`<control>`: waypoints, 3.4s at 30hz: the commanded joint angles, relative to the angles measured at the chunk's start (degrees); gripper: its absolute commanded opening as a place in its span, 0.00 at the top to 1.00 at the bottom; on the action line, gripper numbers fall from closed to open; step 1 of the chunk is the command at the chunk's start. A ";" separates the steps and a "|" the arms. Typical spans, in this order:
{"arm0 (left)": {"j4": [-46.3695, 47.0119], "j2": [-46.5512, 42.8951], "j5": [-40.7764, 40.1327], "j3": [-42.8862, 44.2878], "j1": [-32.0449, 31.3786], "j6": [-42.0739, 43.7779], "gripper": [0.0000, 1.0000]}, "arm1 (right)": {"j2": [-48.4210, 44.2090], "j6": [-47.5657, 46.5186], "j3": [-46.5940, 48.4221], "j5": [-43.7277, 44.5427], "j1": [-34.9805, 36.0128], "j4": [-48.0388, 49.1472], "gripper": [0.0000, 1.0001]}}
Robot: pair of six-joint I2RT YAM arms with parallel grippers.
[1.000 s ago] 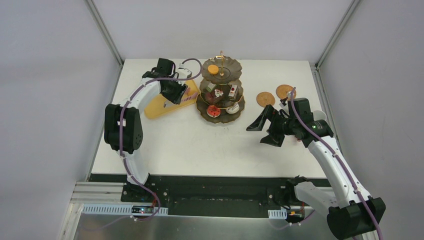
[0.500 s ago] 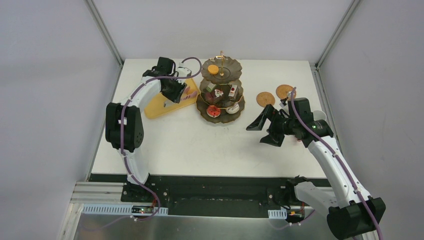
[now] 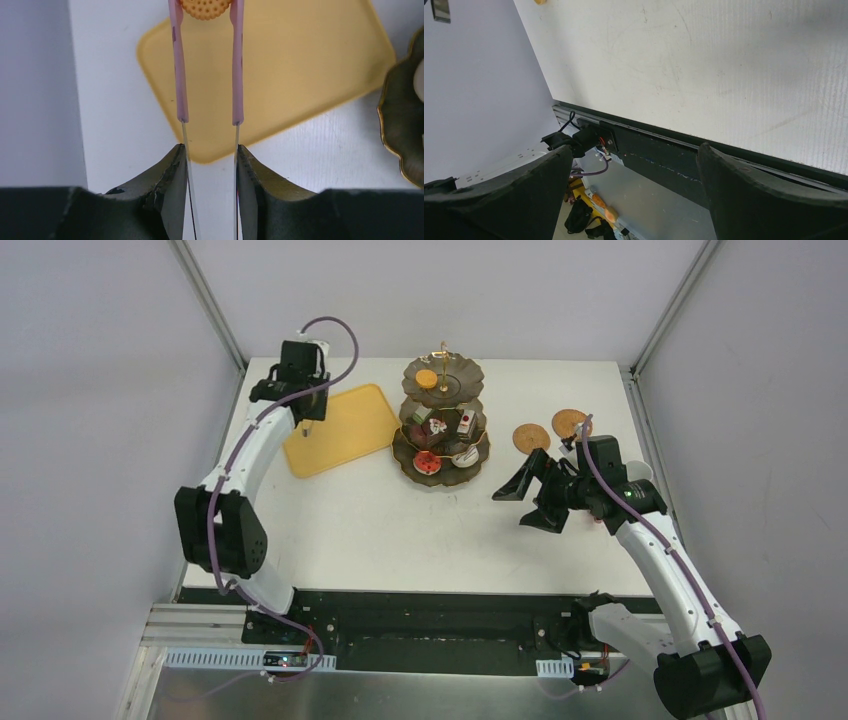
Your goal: Serve the afternoon tea
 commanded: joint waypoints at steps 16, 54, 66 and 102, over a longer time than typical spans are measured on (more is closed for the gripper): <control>15.03 -33.59 17.01 -5.16 2.07 -14.25 0.73 | -0.57 -0.11 0.30 -1.66 -0.23 2.24 0.01; -1.80 -17.15 29.17 9.93 -22.83 -7.58 0.70 | -0.11 0.38 0.16 -0.84 -0.21 2.91 0.01; -2.86 -14.94 28.46 9.43 -22.83 -7.58 0.70 | -0.14 0.07 -0.14 -0.66 -0.24 2.71 0.01; -3.72 -13.22 26.58 10.37 -22.83 -8.81 0.55 | -1.12 -0.02 -0.80 -1.04 -0.27 2.90 0.01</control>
